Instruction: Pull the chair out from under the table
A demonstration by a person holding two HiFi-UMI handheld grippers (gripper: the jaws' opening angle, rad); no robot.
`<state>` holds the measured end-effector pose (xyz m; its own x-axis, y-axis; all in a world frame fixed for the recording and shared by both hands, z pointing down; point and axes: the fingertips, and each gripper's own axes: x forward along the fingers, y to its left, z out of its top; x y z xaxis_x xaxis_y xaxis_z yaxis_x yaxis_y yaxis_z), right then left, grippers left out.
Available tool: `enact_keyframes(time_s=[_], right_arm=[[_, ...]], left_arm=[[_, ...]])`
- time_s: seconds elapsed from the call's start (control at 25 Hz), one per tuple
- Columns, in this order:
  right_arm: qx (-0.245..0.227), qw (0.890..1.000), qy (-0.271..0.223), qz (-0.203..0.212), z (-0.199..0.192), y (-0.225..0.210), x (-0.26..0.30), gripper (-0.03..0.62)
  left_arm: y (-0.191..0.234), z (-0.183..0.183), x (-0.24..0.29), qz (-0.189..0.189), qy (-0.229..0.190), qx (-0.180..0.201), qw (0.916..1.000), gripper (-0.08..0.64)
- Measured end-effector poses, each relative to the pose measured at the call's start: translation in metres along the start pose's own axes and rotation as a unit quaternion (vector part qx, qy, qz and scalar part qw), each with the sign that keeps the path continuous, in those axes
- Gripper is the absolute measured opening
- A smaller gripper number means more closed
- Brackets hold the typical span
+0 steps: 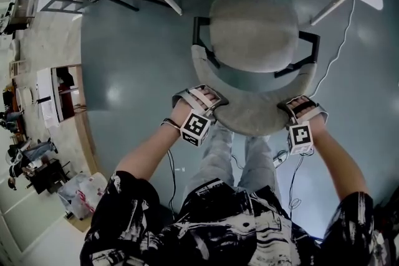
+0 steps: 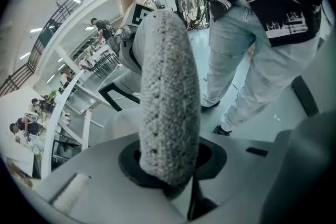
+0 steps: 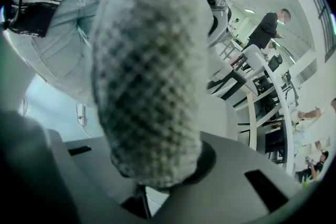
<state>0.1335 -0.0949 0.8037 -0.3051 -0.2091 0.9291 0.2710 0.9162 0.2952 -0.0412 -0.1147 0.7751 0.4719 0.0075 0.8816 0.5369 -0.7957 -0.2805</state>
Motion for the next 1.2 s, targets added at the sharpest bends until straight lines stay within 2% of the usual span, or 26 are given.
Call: enact_keyframes(time_s=[0.16, 0.4, 0.64, 0.8, 0.92, 1.0, 1.08, 1.12, 1.16, 1.2], right_arm=[[0.009, 1.0, -0.001, 0.008, 0.025, 0.044, -0.01, 0.057], [0.01, 1.0, -0.001, 0.008, 0.053, 0.101, -0.024, 0.057], [-0.005, 1.0, -0.001, 0.009, 0.065, 0.134, -0.024, 0.063], [-0.017, 1.0, -0.005, 0.003, 0.062, 0.138, -0.026, 0.134], [-0.022, 1.0, -0.01, 0.015, 0.057, 0.148, -0.047, 0.212], [-0.003, 1.0, -0.027, 0.006, 0.057, 0.138, -0.082, 0.182], [0.049, 0.997, -0.05, -0.024, 0.057, 0.104, -0.129, 0.187], [0.084, 0.993, -0.059, -0.052, 0.055, 0.076, -0.154, 0.142], [0.121, 0.986, -0.067, -0.088, 0.051, 0.041, -0.18, 0.124], [0.159, 0.976, -0.078, -0.128, 0.048, 0.004, -0.205, 0.124]], left_arm=[[-0.038, 0.027, -0.004, -0.007, -0.001, 0.006, 1.0, 0.075], [-0.092, 0.065, -0.011, -0.011, 0.003, -0.005, 0.9999, 0.074], [-0.125, 0.083, -0.006, -0.02, 0.007, -0.015, 0.9997, 0.077], [-0.129, 0.082, -0.004, -0.034, 0.001, -0.032, 0.9989, 0.106], [-0.127, 0.075, -0.029, -0.032, -0.003, -0.068, 0.9971, 0.124], [-0.121, 0.068, -0.057, -0.029, -0.003, -0.094, 0.9951, 0.141], [-0.106, 0.063, -0.089, -0.012, -0.005, -0.118, 0.9929, 0.149], [-0.088, 0.061, -0.106, 0.013, -0.01, -0.134, 0.9908, 0.084], [-0.063, 0.059, -0.124, 0.048, -0.02, -0.157, 0.9862, 0.054], [-0.034, 0.06, -0.146, 0.09, -0.035, -0.186, 0.9778, 0.054]])
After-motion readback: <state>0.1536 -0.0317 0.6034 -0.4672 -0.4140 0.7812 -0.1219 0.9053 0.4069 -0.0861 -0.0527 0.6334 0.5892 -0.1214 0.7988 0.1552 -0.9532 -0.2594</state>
